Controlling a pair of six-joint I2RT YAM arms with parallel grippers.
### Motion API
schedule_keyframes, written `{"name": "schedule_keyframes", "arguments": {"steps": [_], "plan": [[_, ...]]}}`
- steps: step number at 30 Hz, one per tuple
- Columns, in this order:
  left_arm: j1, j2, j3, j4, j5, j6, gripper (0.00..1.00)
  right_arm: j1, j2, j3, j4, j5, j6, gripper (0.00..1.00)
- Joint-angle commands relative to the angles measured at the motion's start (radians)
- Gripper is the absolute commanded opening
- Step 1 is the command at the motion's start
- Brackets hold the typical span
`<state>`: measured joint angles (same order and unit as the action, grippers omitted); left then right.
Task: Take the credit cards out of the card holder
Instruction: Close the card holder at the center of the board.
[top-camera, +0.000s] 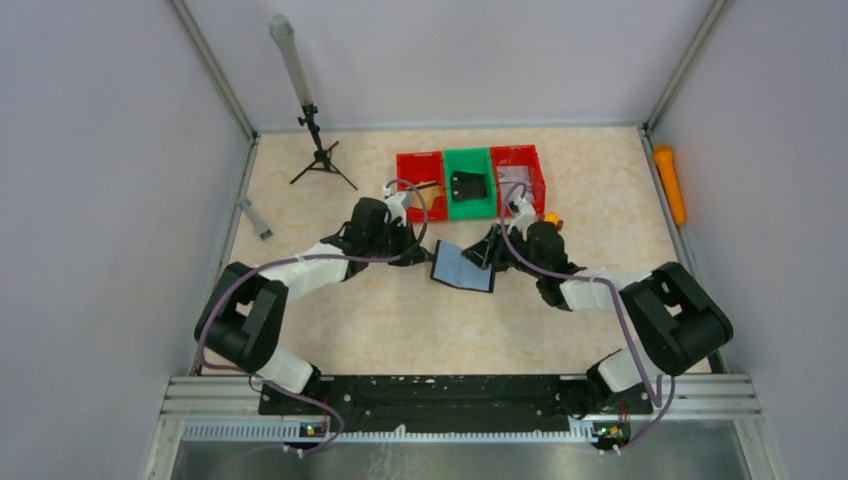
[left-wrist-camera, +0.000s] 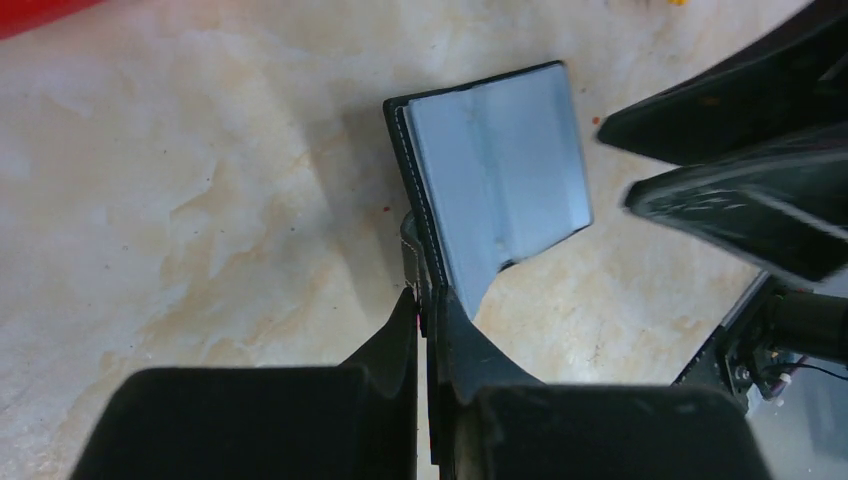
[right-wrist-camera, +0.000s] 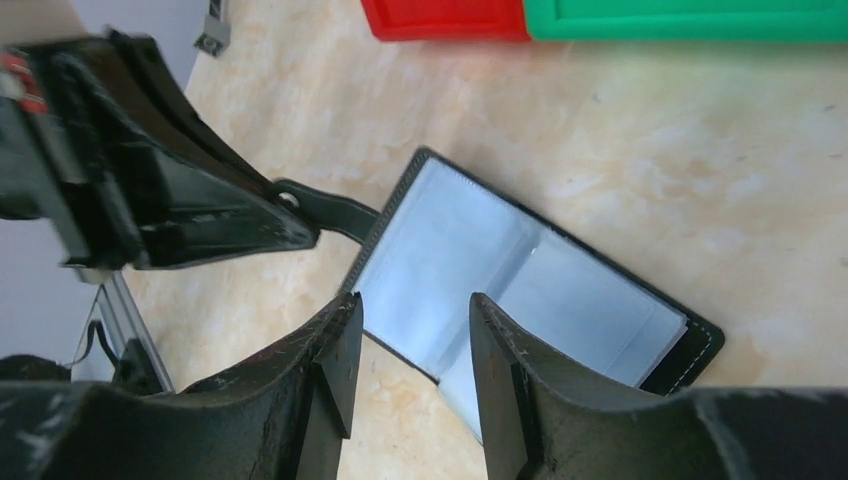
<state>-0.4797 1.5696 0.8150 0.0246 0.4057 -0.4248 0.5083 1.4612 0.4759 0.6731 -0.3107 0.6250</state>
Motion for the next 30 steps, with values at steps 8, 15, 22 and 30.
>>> {"name": "schedule_keyframes", "arguments": {"steps": [8, 15, 22, 30], "plan": [[-0.002, -0.154, -0.082, 0.231, 0.103, -0.018, 0.0, 0.064, 0.156, 0.087, 0.075, -0.089, -0.031, 0.78], [-0.002, -0.133, -0.09, 0.293, 0.184, -0.053, 0.0, 0.064, 0.204, 0.11, 0.09, -0.127, -0.008, 0.74], [-0.002, -0.076, -0.073, 0.321, 0.245, -0.082, 0.0, 0.064, 0.248, 0.113, 0.142, -0.156, 0.038, 0.77], [-0.004, -0.057, -0.063, 0.316, 0.26, -0.086, 0.0, 0.064, 0.25, 0.12, 0.125, -0.134, 0.041, 0.73]]}}
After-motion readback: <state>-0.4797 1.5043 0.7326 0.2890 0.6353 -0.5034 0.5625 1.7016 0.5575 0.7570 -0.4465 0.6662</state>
